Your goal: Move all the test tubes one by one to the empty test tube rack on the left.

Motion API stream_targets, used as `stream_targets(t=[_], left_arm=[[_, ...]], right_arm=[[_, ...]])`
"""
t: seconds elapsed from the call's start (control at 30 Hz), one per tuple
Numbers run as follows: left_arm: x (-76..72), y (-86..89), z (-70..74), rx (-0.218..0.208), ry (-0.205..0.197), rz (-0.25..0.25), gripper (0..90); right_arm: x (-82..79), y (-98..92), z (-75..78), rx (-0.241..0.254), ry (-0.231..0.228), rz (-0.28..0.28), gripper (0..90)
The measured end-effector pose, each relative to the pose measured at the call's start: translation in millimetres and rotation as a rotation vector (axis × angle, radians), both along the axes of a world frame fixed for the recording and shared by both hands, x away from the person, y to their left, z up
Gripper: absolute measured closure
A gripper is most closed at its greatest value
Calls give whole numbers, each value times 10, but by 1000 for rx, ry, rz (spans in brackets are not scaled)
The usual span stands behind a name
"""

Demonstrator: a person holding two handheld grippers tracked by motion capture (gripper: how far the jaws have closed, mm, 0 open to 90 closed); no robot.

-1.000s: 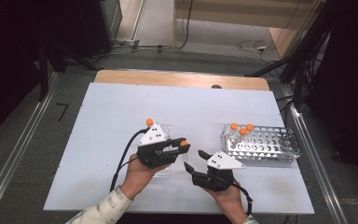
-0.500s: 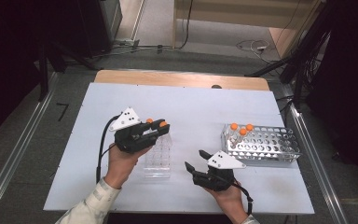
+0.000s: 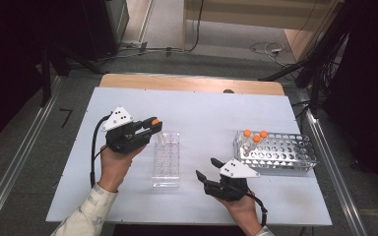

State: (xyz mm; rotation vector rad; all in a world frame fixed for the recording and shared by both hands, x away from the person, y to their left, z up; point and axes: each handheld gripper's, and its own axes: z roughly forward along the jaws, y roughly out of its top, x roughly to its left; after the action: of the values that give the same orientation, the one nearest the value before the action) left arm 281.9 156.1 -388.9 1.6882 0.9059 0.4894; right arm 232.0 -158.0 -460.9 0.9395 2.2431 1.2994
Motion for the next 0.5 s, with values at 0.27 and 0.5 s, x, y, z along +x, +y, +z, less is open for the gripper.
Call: stream_targets(t=[0.27, 0.5], left_arm=[[16, 19, -27, 51, -3, 32, 701], [33, -22, -96, 84, 11, 40, 700]], right_arm=[[0, -5, -1, 1, 1, -2, 341], [-1, -6, -3, -1, 0, -1, 343]])
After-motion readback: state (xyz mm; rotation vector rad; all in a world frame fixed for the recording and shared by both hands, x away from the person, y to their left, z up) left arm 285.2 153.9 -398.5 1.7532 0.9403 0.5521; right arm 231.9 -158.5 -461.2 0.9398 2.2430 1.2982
